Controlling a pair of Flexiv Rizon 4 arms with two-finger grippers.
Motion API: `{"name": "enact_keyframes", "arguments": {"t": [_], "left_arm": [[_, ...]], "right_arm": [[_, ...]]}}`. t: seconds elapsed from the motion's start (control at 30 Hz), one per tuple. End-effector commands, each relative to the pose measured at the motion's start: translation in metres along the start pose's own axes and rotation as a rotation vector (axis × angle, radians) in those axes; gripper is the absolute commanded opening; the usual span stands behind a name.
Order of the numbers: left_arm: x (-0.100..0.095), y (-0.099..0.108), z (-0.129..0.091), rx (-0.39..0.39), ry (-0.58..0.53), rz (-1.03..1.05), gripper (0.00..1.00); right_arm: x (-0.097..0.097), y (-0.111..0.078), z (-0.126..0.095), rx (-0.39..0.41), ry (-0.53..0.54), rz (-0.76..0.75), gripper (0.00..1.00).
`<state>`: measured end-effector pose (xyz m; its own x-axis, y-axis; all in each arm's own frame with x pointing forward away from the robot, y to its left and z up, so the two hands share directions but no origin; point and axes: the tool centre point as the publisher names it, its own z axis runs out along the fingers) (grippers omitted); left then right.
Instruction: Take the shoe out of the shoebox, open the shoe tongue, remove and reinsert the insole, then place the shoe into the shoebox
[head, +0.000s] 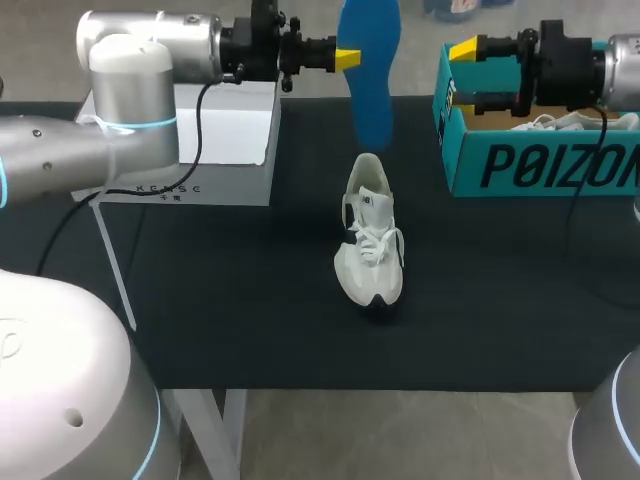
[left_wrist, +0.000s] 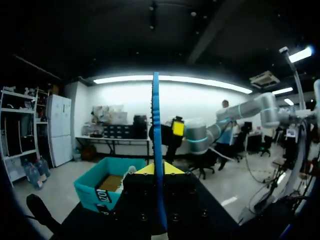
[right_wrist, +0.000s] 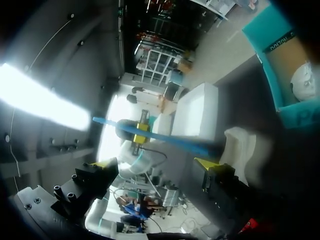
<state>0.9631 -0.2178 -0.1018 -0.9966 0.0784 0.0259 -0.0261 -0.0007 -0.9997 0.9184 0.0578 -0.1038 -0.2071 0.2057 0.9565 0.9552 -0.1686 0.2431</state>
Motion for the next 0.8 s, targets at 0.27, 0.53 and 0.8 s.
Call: {"name": "enact_keyframes", "arguments": {"t": [0.27, 0.53, 0.8], "left_arm": [[-0.003, 0.000, -0.001, -0.027, 0.036, -0.557, 0.00], [0.005, -0.003, 0.002, 0.015, 0.052, -0.721, 0.00], [0.005, -0.003, 0.002, 0.015, 0.052, -0.721, 0.00]], "right_arm": [[0.023, 0.003, -0.003, -0.037, -0.037, -0.021, 1.00], [0.021, 0.003, -0.001, -0.037, -0.049, -0.023, 1.00], [0.026, 0.001, 0.002, -0.025, -0.097, -0.098, 1.00]]}}
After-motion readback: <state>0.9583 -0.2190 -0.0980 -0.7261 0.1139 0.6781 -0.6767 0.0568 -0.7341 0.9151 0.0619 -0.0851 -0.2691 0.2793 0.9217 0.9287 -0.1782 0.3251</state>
